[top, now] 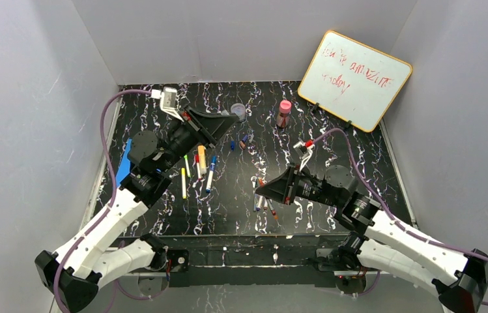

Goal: Open the pen caps

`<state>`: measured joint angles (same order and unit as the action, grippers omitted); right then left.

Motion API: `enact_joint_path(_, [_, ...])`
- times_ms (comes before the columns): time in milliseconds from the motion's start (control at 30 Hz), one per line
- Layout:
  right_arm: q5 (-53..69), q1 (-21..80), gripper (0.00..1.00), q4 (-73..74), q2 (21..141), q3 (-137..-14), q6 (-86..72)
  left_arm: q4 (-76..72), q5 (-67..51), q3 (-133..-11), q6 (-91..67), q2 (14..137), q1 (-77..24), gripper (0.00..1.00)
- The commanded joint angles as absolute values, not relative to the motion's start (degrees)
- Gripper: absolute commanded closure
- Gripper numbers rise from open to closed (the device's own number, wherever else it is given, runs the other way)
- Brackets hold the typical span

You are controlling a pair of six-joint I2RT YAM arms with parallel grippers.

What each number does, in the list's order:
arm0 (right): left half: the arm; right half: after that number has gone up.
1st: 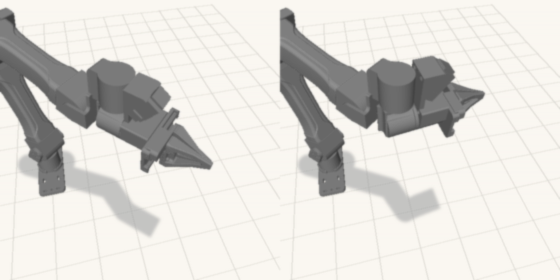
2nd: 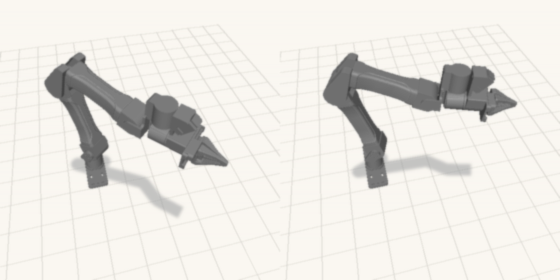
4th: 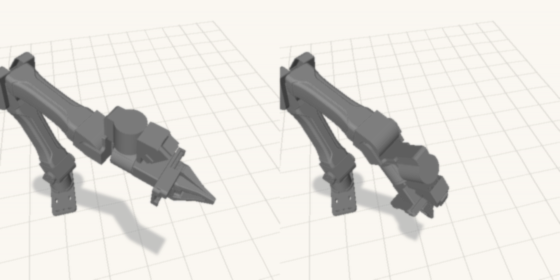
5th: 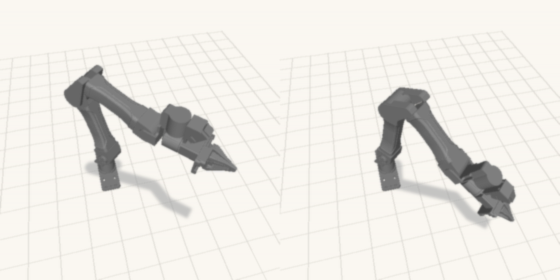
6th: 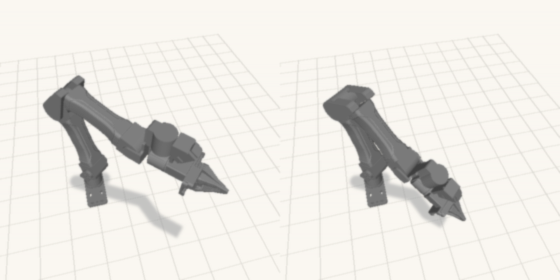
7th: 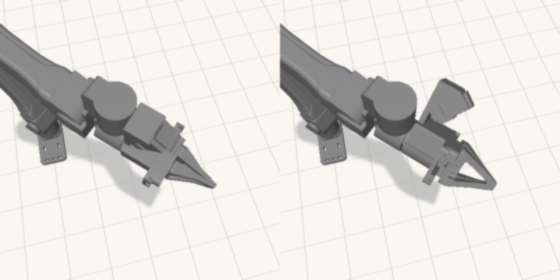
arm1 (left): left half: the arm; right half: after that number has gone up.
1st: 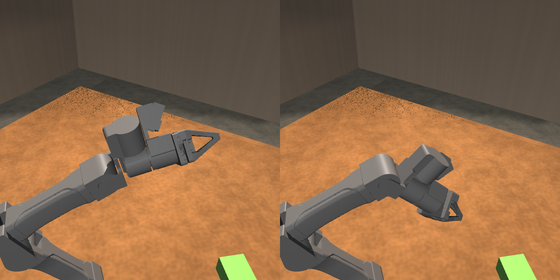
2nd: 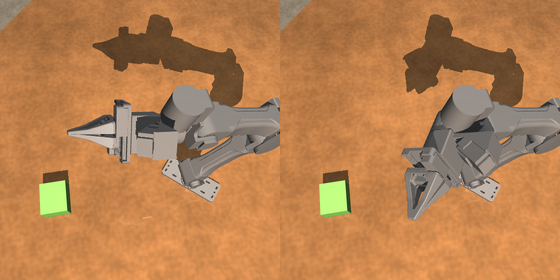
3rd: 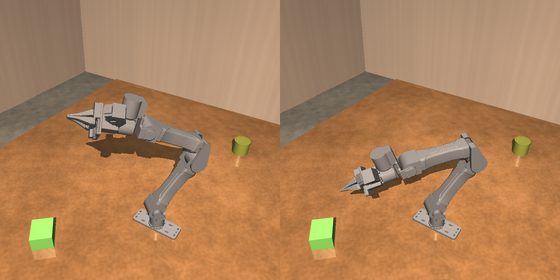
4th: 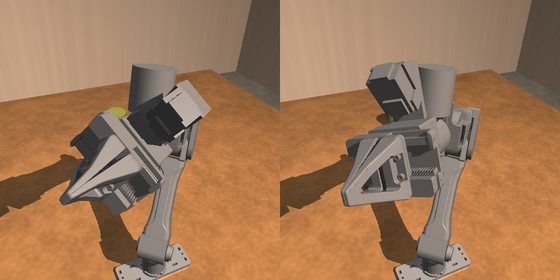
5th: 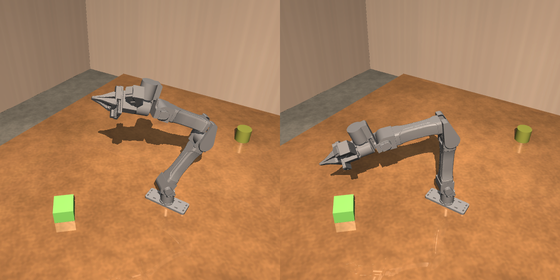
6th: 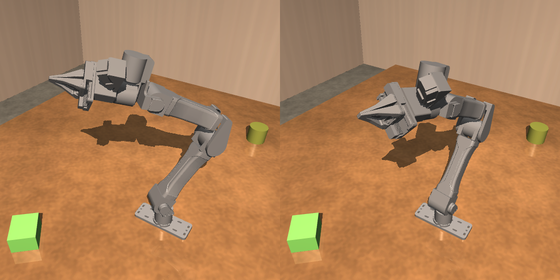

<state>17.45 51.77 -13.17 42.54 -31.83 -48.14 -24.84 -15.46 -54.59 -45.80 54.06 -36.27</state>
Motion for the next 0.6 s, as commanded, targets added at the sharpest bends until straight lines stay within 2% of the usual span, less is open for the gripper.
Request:
enact_joint_path(0, [11.1, 51.8, 0.99, -5.4, 40.1, -35.1, -46.7, -26.2, -9.0, -56.0, -43.1, 54.4, -36.2, 1.0])
enact_joint_path(133, [-5.9, 51.8, 0.99, 15.1, 49.1, -44.7, -41.1, -12.4, -5.9, -57.0, -34.7, 54.2, -36.2, 1.0])
enact_joint_path(233, [-15.0, 51.9, 0.99, 22.5, 57.5, -48.8, -38.1, -1.6, -1.6, -54.6, -28.2, 51.8, -36.2, 1.0])
enact_joint_path(433, [-21.3, 52.0, 0.99, 20.5, 69.3, -50.6, -39.2, 7.9, 8.8, -41.8, -21.6, 42.1, -36.2, 1.0])
enact_joint_path(567, [-27.2, 51.5, 0.99, 18.6, 74.3, -49.7, -41.2, 9.0, 10.7, -36.4, -21.9, 38.8, -36.2, 1.0])
